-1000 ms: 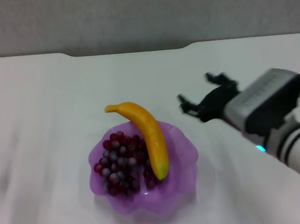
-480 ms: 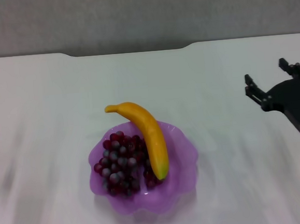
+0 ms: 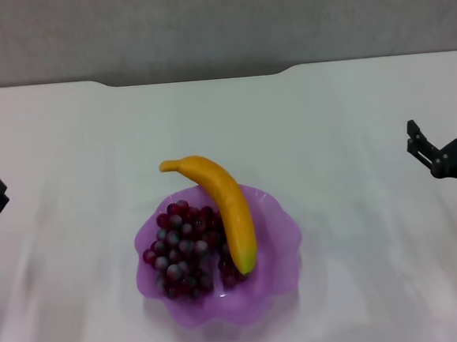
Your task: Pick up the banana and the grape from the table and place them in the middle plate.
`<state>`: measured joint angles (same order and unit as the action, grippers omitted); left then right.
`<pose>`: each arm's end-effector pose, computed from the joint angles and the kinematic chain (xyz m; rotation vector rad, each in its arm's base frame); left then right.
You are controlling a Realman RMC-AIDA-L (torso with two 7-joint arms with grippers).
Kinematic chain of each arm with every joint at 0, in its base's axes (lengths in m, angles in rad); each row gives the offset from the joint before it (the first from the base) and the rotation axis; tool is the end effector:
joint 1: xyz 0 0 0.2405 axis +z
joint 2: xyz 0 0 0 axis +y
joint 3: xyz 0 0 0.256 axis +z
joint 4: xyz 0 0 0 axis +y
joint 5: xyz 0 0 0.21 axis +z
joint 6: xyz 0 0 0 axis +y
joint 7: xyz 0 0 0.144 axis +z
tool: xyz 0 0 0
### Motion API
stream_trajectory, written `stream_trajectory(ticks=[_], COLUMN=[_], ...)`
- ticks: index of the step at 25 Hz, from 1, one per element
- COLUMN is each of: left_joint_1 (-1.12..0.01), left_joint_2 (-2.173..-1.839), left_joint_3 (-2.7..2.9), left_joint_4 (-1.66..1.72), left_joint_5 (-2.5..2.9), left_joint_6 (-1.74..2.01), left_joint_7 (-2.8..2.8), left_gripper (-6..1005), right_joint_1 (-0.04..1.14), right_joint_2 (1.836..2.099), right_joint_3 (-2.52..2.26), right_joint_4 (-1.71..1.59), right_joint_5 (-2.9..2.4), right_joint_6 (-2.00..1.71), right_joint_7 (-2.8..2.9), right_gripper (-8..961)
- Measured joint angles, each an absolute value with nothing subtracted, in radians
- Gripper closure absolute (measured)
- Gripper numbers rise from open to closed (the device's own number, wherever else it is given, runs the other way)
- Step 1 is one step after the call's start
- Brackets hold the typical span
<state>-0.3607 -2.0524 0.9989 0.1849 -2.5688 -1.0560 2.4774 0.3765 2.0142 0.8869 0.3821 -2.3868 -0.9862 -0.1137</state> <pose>-0.3778 0.3213 0.0268 -1.5421 -0.8455 -0.7763 0.3180 0.3393 -0.0209 -1.7184 0.3856 0.5161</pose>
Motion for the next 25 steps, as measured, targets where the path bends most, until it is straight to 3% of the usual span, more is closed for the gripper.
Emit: stream_trajectory(ticks=[25], left_joint_1=[-0.363], left_joint_2=[-2.054], left_joint_3=[0.991], left_joint_4=[0.157], left_joint_5=[-2.574], left_joint_6=[-1.074], left_joint_7=[2.49], left_gripper=[172], right_joint_1=[0.359], right_joint_2=[2.014], right_joint_3=[0.879], right_joint_4=[0.347], right_joint_5=[-2.308], right_joint_6=[-1.027], right_joint_7=[-0.051], right_gripper=[70])
